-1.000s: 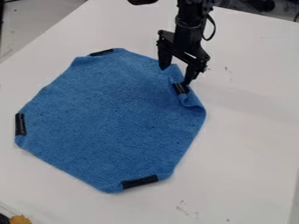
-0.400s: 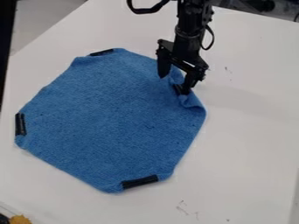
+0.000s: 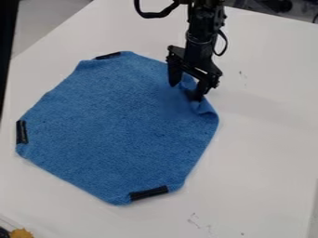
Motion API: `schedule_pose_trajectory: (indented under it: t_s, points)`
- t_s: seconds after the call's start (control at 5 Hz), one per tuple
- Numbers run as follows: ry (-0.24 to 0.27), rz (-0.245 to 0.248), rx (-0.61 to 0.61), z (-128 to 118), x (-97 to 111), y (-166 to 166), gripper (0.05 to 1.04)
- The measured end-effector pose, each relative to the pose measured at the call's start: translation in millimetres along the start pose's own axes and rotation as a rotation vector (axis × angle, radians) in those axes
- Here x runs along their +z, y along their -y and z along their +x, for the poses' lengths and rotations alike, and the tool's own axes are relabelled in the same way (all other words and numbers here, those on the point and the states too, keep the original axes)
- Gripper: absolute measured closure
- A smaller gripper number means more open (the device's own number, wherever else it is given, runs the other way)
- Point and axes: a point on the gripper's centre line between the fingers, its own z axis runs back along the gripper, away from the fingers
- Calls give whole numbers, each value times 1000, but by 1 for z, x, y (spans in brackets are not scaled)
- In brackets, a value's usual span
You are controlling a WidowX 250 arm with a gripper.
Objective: Fold the cloth from the top right to bottom left
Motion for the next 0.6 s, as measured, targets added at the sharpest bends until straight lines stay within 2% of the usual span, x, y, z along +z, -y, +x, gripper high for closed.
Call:
schedule_pose_trajectory:
  t_s: [0.2, 0.6]
  points:
    - [8, -7, 7, 1, 0, -1, 116]
    - [11, -10, 11, -2, -3, 1, 651]
